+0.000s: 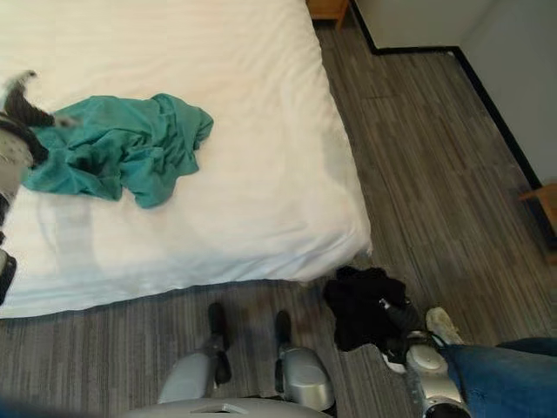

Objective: Pick up bed clothes into laundry basket.

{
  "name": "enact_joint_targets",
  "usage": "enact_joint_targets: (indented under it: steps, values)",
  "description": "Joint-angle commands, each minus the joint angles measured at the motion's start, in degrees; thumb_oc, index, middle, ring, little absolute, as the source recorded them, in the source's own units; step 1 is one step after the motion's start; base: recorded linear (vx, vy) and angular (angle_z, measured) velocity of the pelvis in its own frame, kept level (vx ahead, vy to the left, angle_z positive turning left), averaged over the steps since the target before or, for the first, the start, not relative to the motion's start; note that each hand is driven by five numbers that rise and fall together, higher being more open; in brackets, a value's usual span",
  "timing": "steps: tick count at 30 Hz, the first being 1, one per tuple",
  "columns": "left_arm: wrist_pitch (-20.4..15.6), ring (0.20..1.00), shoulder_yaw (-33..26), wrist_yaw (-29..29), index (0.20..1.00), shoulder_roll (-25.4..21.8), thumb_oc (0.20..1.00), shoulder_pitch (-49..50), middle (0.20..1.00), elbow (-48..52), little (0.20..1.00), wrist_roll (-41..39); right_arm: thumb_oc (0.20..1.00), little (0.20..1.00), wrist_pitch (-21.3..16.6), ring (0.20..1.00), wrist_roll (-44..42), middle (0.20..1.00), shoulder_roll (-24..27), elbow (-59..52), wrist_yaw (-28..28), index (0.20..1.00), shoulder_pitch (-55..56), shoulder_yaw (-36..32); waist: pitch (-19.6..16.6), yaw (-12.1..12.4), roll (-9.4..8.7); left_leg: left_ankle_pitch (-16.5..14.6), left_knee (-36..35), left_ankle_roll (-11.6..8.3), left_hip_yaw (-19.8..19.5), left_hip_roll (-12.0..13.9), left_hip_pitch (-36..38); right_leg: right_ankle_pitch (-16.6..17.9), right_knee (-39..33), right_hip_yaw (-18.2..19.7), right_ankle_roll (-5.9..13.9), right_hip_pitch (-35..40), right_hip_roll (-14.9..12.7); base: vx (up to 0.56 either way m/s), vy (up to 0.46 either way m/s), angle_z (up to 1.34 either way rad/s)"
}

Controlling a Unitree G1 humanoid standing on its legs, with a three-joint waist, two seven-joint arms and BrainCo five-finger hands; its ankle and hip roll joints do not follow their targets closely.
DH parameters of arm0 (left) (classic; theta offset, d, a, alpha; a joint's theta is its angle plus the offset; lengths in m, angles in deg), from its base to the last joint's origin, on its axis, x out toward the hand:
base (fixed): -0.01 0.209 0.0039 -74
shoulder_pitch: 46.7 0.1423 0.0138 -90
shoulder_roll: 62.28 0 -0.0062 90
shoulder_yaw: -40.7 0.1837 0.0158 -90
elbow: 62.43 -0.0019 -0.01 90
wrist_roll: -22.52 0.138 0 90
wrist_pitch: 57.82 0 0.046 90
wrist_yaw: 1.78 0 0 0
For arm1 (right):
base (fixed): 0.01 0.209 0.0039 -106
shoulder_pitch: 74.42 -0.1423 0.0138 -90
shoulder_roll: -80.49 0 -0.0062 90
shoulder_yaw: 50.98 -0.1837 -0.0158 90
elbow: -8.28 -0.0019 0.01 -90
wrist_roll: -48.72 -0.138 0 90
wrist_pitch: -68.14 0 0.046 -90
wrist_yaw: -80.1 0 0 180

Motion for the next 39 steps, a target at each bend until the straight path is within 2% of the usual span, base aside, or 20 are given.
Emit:
enact_joint_targets:
  steps: [1, 5, 10, 12, 13, 16, 21, 22, 23, 26, 27, 28, 29, 30, 32, 34, 35, 36, 39]
  values:
    - [-1.13, 1.000, 1.23, 2.46, 1.000, -2.07, 1.000, -5.54, 1.000, -2.93, 1.000, 1.38, 0.200, 0.200, -3.37, 0.200, -0.81, 0.200, 3.05, -1.73, -0.06, 0.200, -1.35, 0.70, -2.43, -1.00, -2.46, 1.72, 0.49, -0.47, 0.17, 3.30, -2.60, -2.07, 2.22, -0.33, 5.42, -1.96, -1.64, 0.00, 0.065, -0.04]
    - [-0.69, 1.000, 4.54, 2.65, 1.000, -2.57, 1.000, -8.39, 1.000, -4.45, 1.000, 3.93, 0.200, 0.200, -3.52, 0.200, 0.47, 0.200, 3.09, -2.75, -0.76, 0.200, -2.41, 4.03, -1.50, -1.69, -4.59, 1.33, 0.62, -0.04, 0.73, 3.24, -4.16, -0.94, 1.92, 0.33, 6.01, -4.26, -1.34, 0.01, 0.054, -0.15]
    - [0.19, 1.000, 6.02, 1.92, 1.000, -0.58, 1.000, -7.02, 1.000, -5.71, 1.000, 7.80, 0.200, 0.200, -3.65, 0.200, 1.94, 0.200, 3.03, -4.47, -1.35, 0.200, -3.18, 7.25, 0.61, -2.19, -7.19, 1.52, 0.58, 0.29, 0.96, 3.35, -6.42, 0.41, 1.92, 0.03, 6.44, -7.12, -1.03, 0.00, 0.023, -0.09]
    - [1.88, 1.000, 8.82, 0.12, 1.000, 1.66, 1.000, -3.75, 1.000, -7.34, 1.000, 16.48, 0.200, 0.200, -3.66, 0.200, 4.16, 0.200, 3.06, -5.92, -1.58, 0.200, -2.80, 8.46, 1.80, -2.39, -8.12, 1.47, 0.32, 0.45, 0.94, 3.18, -7.15, 0.96, 1.50, -0.22, 6.71, -7.92, -0.90, 0.00, 0.034, -0.02]
    - [1.88, 1.000, 8.82, 0.13, 1.000, 1.70, 1.000, -3.74, 1.000, -7.36, 1.000, 16.53, 0.200, 0.200, -3.65, 0.200, 4.18, 0.200, 3.06, -5.95, -1.57, 0.200, -2.75, 8.45, 1.77, -2.38, -8.12, 1.46, 0.33, 0.45, 0.94, 3.17, -7.15, 0.96, 1.49, -0.22, 6.72, -7.91, -0.91, 0.00, 0.033, 0.01]
    - [3.23, 1.000, 9.53, -3.06, 1.000, 6.38, 1.000, 1.58, 1.000, -8.35, 1.000, 23.07, 0.200, 0.200, -3.43, 0.200, 5.27, 0.200, 3.01, -7.17, -1.78, 0.200, -2.17, 8.55, 2.85, -2.39, -8.74, 1.24, 0.45, 0.70, 1.09, 2.85, -7.61, 1.07, 1.40, -0.12, 6.86, -8.46, -0.83, 0.00, 0.011, 0.00]
    - [2.94, 1.000, 8.53, -4.10, 1.000, 10.65, 1.000, 6.91, 1.000, -6.73, 1.000, 25.36, 0.200, 0.200, -3.66, 0.200, 6.22, 0.200, 3.81, -8.72, -2.09, 0.200, -1.73, 8.92, 4.14, -1.91, -8.62, 1.10, 0.59, 0.80, 0.75, 2.47, -7.93, 0.71, 1.72, -0.69, 6.79, -8.83, -1.12, -0.03, 0.007, 0.04]
    - [2.57, 0.529, 8.27, -4.30, 0.529, 11.17, 0.529, 7.82, 0.529, -5.99, 0.529, 25.26, 0.200, 0.200, -3.73, 0.200, 6.34, 0.200, 3.97, -8.76, -2.02, 0.200, -1.81, 8.91, 4.37, -1.72, -8.51, 1.14, 0.57, 0.81, 0.63, 2.42, -7.97, 0.70, 1.77, -0.83, 6.74, -8.92, -1.14, -0.03, -0.006, 0.05]
    - [2.50, 0.200, 7.81, -4.25, 0.200, 11.63, 0.200, 8.35, 0.200, -5.29, 0.200, 24.66, 0.200, 0.200, -3.75, 0.200, 6.53, 0.200, 4.21, -8.86, -1.77, 0.200, -2.00, 8.95, 4.49, -1.56, -8.33, 1.17, 0.54, 0.80, 0.42, 2.33, -8.03, 0.66, 1.77, -0.92, 6.69, -8.90, -1.16, 0.00, 0.000, 0.00]
    - [1.65, 0.200, 5.31, -4.49, 0.200, 12.76, 0.200, 10.36, 0.200, -1.55, 0.200, 19.93, 0.200, 0.200, -3.40, 0.200, 7.01, 0.200, 4.13, -8.62, -1.29, 0.200, -2.40, 8.86, 4.81, -0.84, -7.50, 1.20, 0.48, 0.80, -0.29, 2.06, -7.90, 0.55, 1.84, -1.51, 6.64, -8.68, -1.25, -0.02, -0.013, 0.05]
    - [0.49, 0.200, 1.14, -4.08, 0.200, 13.09, 0.200, 12.04, 0.200, 2.61, 0.200, 12.15, 0.200, 0.200, -2.96, 0.200, 7.56, 0.200, 3.78, -8.02, -1.01, 0.200, -2.17, 8.40, 4.90, -0.19, -6.68, 0.93, 0.55, 0.84, -0.82, 1.83, -7.30, 0.23, 2.09, -2.03, 6.60, -8.04, -1.43, -0.01, -0.015, 0.06]
    - [0.51, 0.200, 1.11, -4.09, 0.200, 13.06, 0.200, 12.05, 0.200, 2.66, 0.200, 12.15, 0.200, 0.200, -2.95, 0.200, 7.56, 0.200, 3.79, -8.02, -1.01, 0.200, -2.19, 8.40, 4.81, -0.23, -6.64, 1.11, 0.47, 0.84, -0.84, 1.86, -7.45, 0.36, 2.06, -2.04, 6.57, -8.21, -1.39, 0.00, -0.015, 0.07]
    - [-0.98, 0.200, -3.26, -2.37, 0.200, 13.11, 0.200, 14.19, 0.200, 8.82, 0.200, 3.97, 0.200, 0.200, -2.78, 0.200, 7.66, 0.200, 3.36, -7.98, -0.55, 0.200, -1.89, 7.56, 4.76, 0.48, -5.89, 0.89, 0.56, 0.88, -1.27, 1.57, -6.96, -0.02, 2.33, -2.42, 6.54, -7.64, -1.59, 0.00, 0.002, 0.10]
    - [-1.22, 0.200, -4.29, -3.52, 0.200, 13.24, 0.200, 15.83, 0.200, 10.37, 0.200, 1.93, 0.200, 0.200, -2.47, 0.200, 7.97, 0.200, 3.04, -7.60, -0.53, 0.200, -1.84, 7.30, 4.44, 0.73, -5.31, 1.00, 0.48, 0.93, -1.47, 1.46, -6.84, -0.10, 2.49, -2.56, 6.43, -7.48, -1.70, 0.01, 0.002, 0.21]
    - [-3.26, 0.200, -10.22, -1.91, 0.200, 14.48, 0.200, 23.48, 0.200, 21.77, 0.200, -7.21, 0.200, 0.200, -2.08, 0.200, 8.49, 0.200, 2.26, -6.69, -0.41, 0.200, -1.16, 6.00, 3.90, 1.77, -3.76, 0.62, 0.52, 0.96, -2.22, 1.02, -5.77, -0.98, 3.22, -3.35, 6.25, -6.23, -2.18, 0.01, 0.005, 0.19]
    - [-4.20, 0.200, -13.57, -2.33, 0.200, 16.86, 0.200, 30.62, 0.200, 29.50, 0.200, -11.16, 0.200, 0.200, -1.80, 0.200, 8.99, 0.200, 1.95, -6.13, -0.50, 0.200, -0.51, 4.57, 3.05, 2.69, -2.50, 0.44, 0.48, 1.07, -2.78, 0.66, -4.73, -1.65, 3.94, -3.90, 5.89, -5.32, -2.46, 0.02, 0.005, 0.16]
    - [-4.19, 0.200, -13.60, -2.34, 0.200, 16.86, 0.200, 30.65, 0.200, 29.52, 0.200, -11.16, 0.200, 0.200, -1.80, 0.200, 8.98, 0.200, 1.97, -6.13, -0.50, 0.200, -0.50, 4.58, 3.06, 2.66, -2.49, 0.44, 0.47, 1.07, -2.79, 0.66, -4.72, -1.65, 3.94, -3.92, 5.89, -5.30, -2.46, 0.04, 0.019, 0.23]
    - [-5.56, 0.200, -17.49, -3.18, 0.200, 20.06, 0.200, 40.34, 0.200, 37.07, 0.200, -17.87, 0.200, 0.200, -1.41, 0.200, 8.63, 0.200, 1.43, -5.31, -0.17, 0.200, 0.20, 1.83, 2.22, 4.12, -0.91, -0.07, 0.67, 1.28, -3.53, 0.17, -3.28, -2.81, 4.91, -4.59, 5.59, -3.81, -2.83, 0.05, 0.035, 0.16]
    - [-6.24, 0.200, -22.27, -4.51, 0.200, 23.66, 0.200, 51.88, 0.200, 43.64, 0.200, -24.03, 0.200, 0.200, -0.62, 0.200, 9.16, 0.200, 0.88, -5.10, -0.23, 0.200, 2.12, -1.01, 0.59, 5.32, 0.88, -0.93, 0.80, 1.65, -4.16, -0.57, -0.66, -4.00, 5.39, -5.25, 5.18, -0.98, -3.27, 0.04, 0.033, 0.10]
